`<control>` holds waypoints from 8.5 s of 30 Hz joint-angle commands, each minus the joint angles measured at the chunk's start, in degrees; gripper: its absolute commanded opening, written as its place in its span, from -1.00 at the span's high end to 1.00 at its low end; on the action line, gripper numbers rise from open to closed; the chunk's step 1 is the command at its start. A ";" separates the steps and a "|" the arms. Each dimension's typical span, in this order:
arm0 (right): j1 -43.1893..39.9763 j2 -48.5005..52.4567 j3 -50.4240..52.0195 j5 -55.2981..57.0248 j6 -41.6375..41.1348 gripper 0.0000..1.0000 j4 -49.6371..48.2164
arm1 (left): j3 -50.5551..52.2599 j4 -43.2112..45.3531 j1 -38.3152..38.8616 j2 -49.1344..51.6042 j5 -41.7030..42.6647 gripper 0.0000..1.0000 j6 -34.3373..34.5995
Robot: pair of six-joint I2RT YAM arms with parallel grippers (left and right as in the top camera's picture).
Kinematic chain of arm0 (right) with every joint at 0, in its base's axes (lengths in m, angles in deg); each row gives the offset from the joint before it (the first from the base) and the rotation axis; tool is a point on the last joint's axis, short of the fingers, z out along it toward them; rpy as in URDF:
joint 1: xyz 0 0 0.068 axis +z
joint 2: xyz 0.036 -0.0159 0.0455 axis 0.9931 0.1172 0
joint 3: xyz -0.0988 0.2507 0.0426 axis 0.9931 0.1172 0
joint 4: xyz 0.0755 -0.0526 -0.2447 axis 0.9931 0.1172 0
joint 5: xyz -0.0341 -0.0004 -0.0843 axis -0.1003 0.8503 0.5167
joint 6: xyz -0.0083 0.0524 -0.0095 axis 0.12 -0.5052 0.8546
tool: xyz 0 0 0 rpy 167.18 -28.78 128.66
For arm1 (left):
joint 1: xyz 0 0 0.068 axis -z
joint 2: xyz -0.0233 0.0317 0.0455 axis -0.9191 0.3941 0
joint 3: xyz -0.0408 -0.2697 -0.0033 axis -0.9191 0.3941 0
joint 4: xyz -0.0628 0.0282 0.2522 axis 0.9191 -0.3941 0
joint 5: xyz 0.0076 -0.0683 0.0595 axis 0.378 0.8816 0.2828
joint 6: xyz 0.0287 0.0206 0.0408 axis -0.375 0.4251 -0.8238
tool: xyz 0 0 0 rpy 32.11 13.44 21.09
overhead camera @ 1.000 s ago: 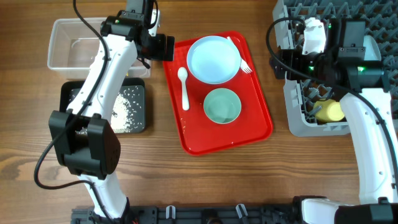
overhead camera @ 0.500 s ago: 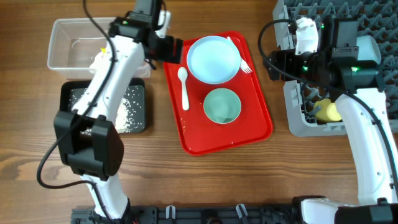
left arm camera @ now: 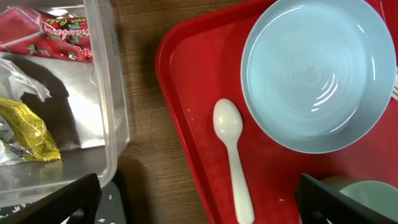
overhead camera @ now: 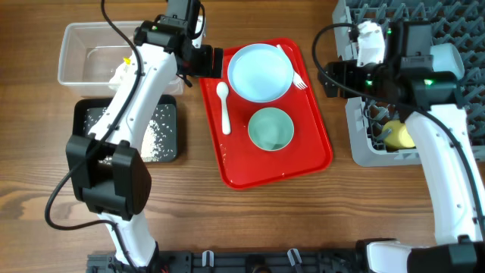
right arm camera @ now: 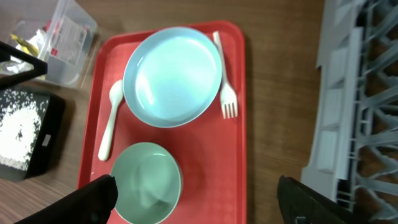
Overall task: Sort waste into correct bins and load items into the dishwasher rack
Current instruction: 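Move the right gripper left over the green bowl on the red tray, then lower the right gripper and grasp the green bowl's rim, then carry the green bowl right and place it in the dish rack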
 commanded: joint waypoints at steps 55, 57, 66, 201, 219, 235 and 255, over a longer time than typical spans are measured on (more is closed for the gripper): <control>15.96 21.38 0.63 6.82 -13.05 -0.48 9.94 | 0.31 -10.97 -12.90 -16.61 -11.13 -1.00 15.41; 15.96 21.38 0.63 6.82 -13.05 -0.48 10.05 | 0.31 -10.95 -12.90 -16.61 -11.13 -1.00 15.41; 15.96 21.38 0.63 6.82 -13.00 -0.49 9.42 | 0.31 -10.95 -12.90 -16.61 -11.13 -1.00 15.41; 15.91 21.38 0.63 6.21 -9.88 -0.51 6.34 | 0.31 -10.91 -12.90 -16.61 -11.13 -1.00 15.41; 16.06 21.77 13.99 6.67 -11.54 -0.23 -9.44 | 0.31 -10.91 -12.90 -16.61 -11.13 -1.00 15.41; 13.18 19.19 13.46 7.32 -12.63 0.91 -11.74 | 0.31 -10.91 -12.90 -16.61 -11.13 -1.00 15.41; -5.97 4.68 13.46 74.66 35.17 0.91 -77.02 | 0.31 -10.91 -12.90 -16.61 -11.13 -1.00 15.41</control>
